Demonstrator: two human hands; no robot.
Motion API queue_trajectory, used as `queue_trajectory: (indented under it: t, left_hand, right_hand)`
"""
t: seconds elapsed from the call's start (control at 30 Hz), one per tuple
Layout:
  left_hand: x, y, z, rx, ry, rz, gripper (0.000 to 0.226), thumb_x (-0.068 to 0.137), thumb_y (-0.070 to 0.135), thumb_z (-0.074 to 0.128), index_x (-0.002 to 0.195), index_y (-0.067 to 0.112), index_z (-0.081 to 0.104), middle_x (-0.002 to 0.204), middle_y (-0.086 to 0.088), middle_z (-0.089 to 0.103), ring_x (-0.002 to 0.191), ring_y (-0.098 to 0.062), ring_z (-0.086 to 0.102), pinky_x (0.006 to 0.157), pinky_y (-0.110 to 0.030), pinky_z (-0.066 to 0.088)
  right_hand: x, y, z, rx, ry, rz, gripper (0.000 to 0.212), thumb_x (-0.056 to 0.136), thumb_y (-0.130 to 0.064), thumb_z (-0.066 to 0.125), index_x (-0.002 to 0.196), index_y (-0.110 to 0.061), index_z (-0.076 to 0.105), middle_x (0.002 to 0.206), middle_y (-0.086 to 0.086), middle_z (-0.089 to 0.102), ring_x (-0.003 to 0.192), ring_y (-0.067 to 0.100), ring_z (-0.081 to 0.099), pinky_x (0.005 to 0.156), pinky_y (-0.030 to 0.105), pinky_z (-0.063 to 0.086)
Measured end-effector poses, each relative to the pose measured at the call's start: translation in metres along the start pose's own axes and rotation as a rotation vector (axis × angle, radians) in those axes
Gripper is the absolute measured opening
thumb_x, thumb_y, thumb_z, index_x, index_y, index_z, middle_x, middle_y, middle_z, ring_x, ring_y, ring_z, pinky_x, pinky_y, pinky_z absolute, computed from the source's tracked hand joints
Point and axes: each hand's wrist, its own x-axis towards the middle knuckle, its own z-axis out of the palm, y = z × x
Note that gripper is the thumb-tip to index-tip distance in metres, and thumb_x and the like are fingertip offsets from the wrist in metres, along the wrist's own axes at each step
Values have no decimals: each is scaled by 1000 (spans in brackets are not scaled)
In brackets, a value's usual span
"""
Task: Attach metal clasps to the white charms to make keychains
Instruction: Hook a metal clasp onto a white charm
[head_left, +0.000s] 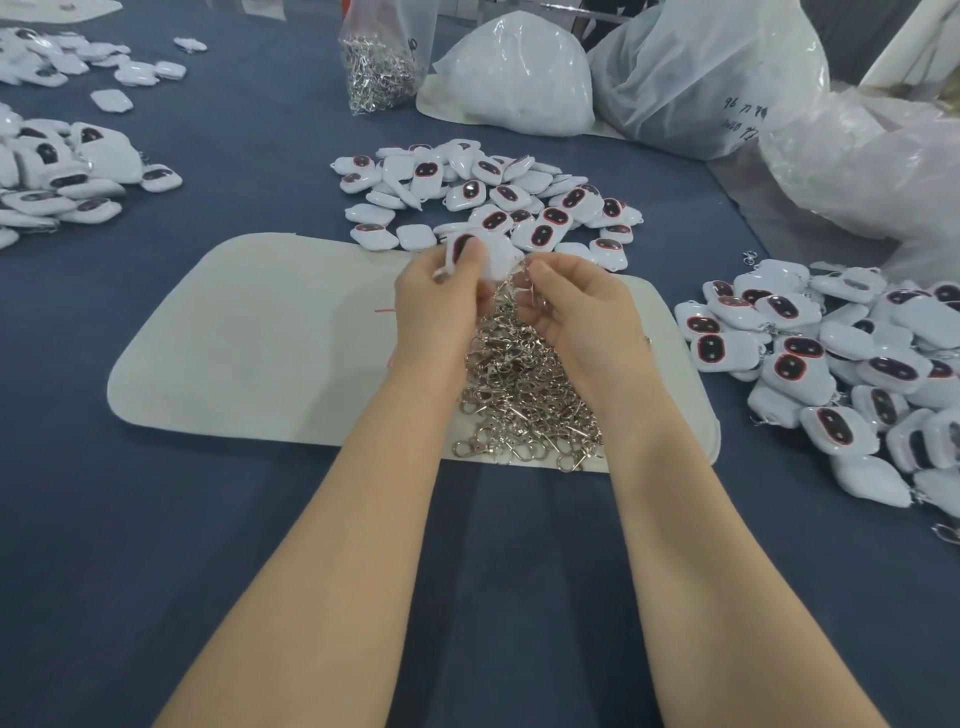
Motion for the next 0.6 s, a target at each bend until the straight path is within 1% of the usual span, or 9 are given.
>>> queue_trajectory:
  t: [0.07,0.1,0.17,0.23,0.33,0.4,0.47,0.53,0.6]
  left_hand:
    - [3,0,-2,-166,-2,-194,16,93,16,60,79,9,60,53,4,54,45,-5,51,50,-17,47]
    - [3,0,-2,-236,0,-258,16,92,14,61,77,8,60,54,2,54,44,-5,51,48,-16,47]
    - [4,0,-2,-339,-1,-342,14,90,13,63,78,6,60,62,-2,54,43,-4,52,46,-14,47]
    - [5,0,-3,-397,-13,-385,12,89,12,64,80,5,60,65,-3,54,41,-3,52,45,-13,46]
    - [4,-1,-3,-419,-24,-407,12,89,12,64,81,5,60,56,-1,56,40,-3,54,44,-14,46]
    - [4,0,-3,-396,-29,-406,12,89,13,64,81,6,60,59,-2,55,40,-3,53,42,-14,46]
    - [4,1,-3,-341,-26,-387,11,90,16,63,82,9,60,64,-1,53,41,-3,51,42,-15,44]
    - [4,1,-3,-301,-21,-341,9,91,18,62,84,12,60,65,1,52,43,-2,49,43,-15,43]
    - [2,1,-3,-246,-27,-241,4,92,19,61,89,16,62,70,3,54,47,-1,49,47,-16,43]
  right_hand:
    - [-1,2,1,-157,4,-64,10,92,-5,57,90,-13,63,78,0,67,66,8,61,68,21,54]
    - [-2,3,1,-209,10,-87,10,92,-5,58,92,-14,63,79,0,67,65,7,61,68,19,54]
    - [-2,3,1,-282,28,-124,10,92,-7,59,93,-15,62,81,-1,67,66,5,62,68,17,54]
    - [-2,3,2,-332,49,-149,11,91,-9,60,90,-20,62,80,-4,67,69,7,62,72,21,55]
    - [-2,3,3,-376,71,-168,15,91,-12,61,84,-25,60,79,-4,66,77,12,64,79,29,56]
    - [-3,3,4,-386,81,-168,13,91,-13,62,83,-23,59,80,-1,65,78,15,63,80,32,54]
    - [-4,3,4,-392,73,-168,9,90,-13,62,84,-19,58,78,1,65,73,14,61,77,30,53]
    - [-4,2,3,-396,28,-165,3,90,-12,62,88,-13,60,77,3,65,69,10,59,72,23,51]
    - [-3,1,1,-410,-1,-159,4,90,-13,62,90,-9,62,75,2,65,65,6,58,63,15,49]
